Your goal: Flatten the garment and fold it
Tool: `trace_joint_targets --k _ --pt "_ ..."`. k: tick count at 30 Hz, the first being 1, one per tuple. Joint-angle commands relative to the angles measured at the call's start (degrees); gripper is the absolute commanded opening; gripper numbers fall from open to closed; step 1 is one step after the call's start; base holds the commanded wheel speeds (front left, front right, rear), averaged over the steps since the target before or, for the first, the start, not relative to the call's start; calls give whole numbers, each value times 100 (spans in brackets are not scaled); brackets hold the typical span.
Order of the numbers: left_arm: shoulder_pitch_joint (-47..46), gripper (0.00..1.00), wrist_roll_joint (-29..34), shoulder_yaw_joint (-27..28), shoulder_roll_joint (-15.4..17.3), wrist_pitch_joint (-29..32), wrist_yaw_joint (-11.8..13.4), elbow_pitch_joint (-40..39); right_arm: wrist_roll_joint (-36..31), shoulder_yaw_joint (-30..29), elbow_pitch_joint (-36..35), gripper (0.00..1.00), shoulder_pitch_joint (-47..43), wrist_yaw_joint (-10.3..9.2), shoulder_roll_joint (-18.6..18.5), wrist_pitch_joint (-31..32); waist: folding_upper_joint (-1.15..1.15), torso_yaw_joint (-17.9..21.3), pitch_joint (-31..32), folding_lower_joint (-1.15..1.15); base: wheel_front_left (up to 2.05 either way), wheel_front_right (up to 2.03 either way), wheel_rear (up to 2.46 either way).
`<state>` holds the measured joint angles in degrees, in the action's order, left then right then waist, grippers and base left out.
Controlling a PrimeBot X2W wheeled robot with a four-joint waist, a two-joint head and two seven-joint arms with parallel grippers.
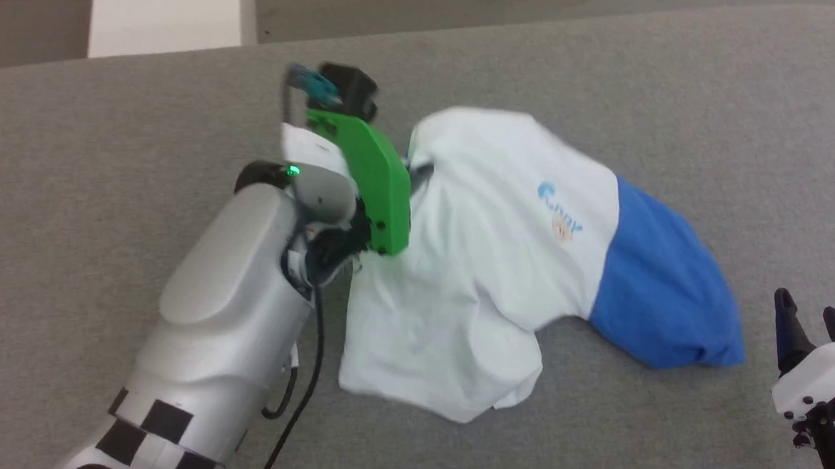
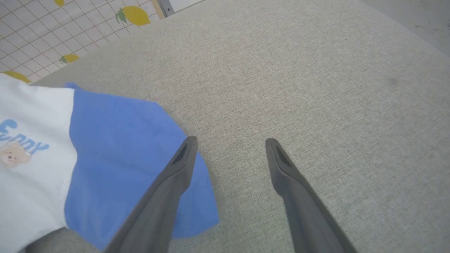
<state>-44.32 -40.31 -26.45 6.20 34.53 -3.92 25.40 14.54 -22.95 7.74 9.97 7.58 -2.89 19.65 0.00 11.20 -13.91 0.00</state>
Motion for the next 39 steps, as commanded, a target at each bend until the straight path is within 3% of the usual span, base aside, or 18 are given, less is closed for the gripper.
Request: trace_joint_targets --k 1,4,8,9,10,15,18,22,25,26,27,32,35,39 --pt "3 0 -124 166 4 -186 50 -113 -59 -6 -3 100 50 -9 1 1 0 -327 323 0 0 0 0" --pt "140 0 -284 553 109 -556 173 -422 -168 -41 -35 100 -5 -9 2 62 0 -597 565 0 0 0 0" --pt "655 0 -300 1023 484 -853 557 -924 -248 -10 -90 100 -88 -9 2 158 0 -931 818 0 0 0 0" --pt "879 0 -283 1157 608 -896 728 -1060 -256 5 -99 100 -119 -9 2 181 0 -1025 882 0 0 0 0" --pt "1627 0 -264 1477 929 -873 1192 -1349 -234 105 -93 100 -193 -9 2 229 0 -1231 1017 0 0 0 0" --pt "3171 0 -344 1607 1187 -443 1781 -1714 -190 273 -79 100 -242 -9 2 261 0 -1481 1075 0 0 0 0" --pt "3885 0 -337 1367 1193 -205 1839 -1790 -170 371 -43 100 -218 -9 2 264 0 -1551 1055 0 0 0 0" --pt "4430 0 -534 935 968 134 1626 -1776 -179 481 37 100 -193 -9 2 264 0 -1595 1042 0 0 0 0" --pt "4449 0 -859 1039 728 31 1456 -1894 -195 551 76 100 -179 -9 2 265 0 -1621 1053 0 0 0 0" --pt "4407 73 -958 1142 668 -60 1417 -1964 -213 574 77 100 -176 -9 2 269 0 -1631 1055 0 0 0 0" --pt "4328 100 -1031 1279 637 -206 1370 -2060 -229 603 73 100 -165 -9 2 279 0 -1641 1054 0 0 0 0" --pt "3913 100 -919 2011 772 -1259 1210 -2453 -310 880 -5 100 -23 -9 2 370 0 -1640 1036 0 0 0 0" --pt "3725 100 -227 2226 1057 -2259 1132 -2551 -347 1136 -46 100 169 -9 2 483 0 -1642 948 0 0 0 0" --pt "3612 100 682 2167 1193 -3634 1000 -2543 -410 1626 -25 100 552 -9 2 730 0 -1700 756 0 0 0 0"
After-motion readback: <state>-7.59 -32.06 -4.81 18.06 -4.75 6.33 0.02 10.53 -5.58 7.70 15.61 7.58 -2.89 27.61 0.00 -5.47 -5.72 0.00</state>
